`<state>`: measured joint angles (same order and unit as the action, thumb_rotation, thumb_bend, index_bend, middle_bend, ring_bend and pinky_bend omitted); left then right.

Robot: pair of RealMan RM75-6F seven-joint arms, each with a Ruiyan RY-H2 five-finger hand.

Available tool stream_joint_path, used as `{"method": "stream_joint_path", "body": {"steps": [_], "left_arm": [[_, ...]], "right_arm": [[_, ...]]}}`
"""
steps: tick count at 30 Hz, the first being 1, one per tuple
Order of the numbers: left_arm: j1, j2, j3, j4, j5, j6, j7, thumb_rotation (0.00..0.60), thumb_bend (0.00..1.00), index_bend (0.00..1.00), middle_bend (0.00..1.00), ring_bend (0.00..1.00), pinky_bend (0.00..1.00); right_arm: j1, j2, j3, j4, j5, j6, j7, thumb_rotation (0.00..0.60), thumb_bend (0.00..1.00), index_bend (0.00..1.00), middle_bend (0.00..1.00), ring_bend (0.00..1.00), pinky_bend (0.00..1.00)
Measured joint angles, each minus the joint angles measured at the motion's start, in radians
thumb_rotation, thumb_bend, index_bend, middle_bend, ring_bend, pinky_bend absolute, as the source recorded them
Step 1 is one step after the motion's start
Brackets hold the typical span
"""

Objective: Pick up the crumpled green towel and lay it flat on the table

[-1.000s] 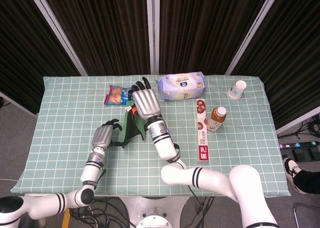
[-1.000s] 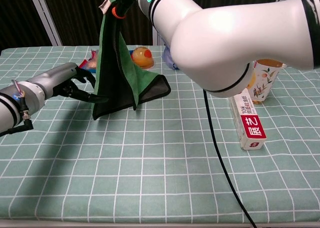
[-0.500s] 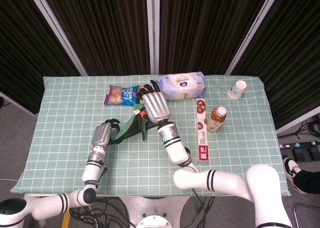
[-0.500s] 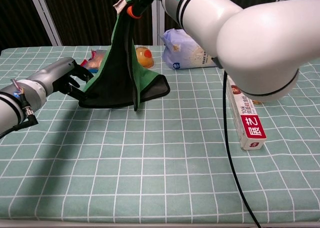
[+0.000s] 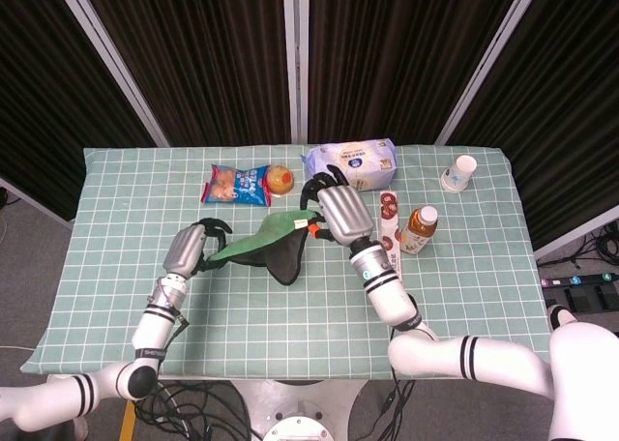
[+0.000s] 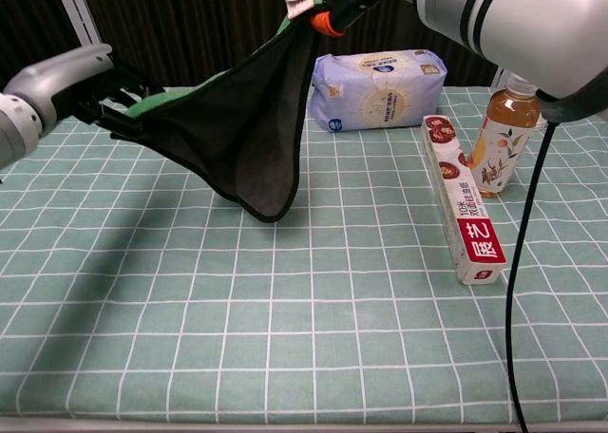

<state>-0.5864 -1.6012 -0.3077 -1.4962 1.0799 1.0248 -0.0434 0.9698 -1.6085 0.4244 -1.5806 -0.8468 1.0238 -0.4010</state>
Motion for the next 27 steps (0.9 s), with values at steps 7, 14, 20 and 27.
{"method": "stream_joint_path", "body": {"steps": [7,14,20,27], "left_arm": [[-0.063,0.027,-0.087,0.054,-0.039,-0.029,0.007,0.600,0.45,0.83,0.48,0.28,0.28],[-0.168,0.000,-0.209,0.222,-0.085,-0.010,0.010,0.600,0.45,0.83,0.48,0.28,0.28],[-0.219,-0.009,-0.243,0.297,-0.070,0.036,0.002,0.600,0.45,0.83,0.48,0.28,0.28],[-0.147,0.010,-0.094,0.231,0.008,0.055,0.011,0.600,0.45,0.83,0.48,0.28,0.28]], "right_arm": [[0.027,0.042,0.032,0.088,0.022,-0.119,0.084,0.600,0.59,0.71,0.33,0.16,0.05],[0.071,0.049,0.083,0.248,-0.022,-0.212,0.257,0.600,0.59,0.69,0.32,0.13,0.00],[0.079,0.056,0.079,0.305,-0.139,-0.259,0.401,0.600,0.59,0.69,0.32,0.12,0.00],[0.054,0.058,-0.033,0.333,-0.289,-0.330,0.533,0.600,0.59,0.69,0.32,0.12,0.00]]}}
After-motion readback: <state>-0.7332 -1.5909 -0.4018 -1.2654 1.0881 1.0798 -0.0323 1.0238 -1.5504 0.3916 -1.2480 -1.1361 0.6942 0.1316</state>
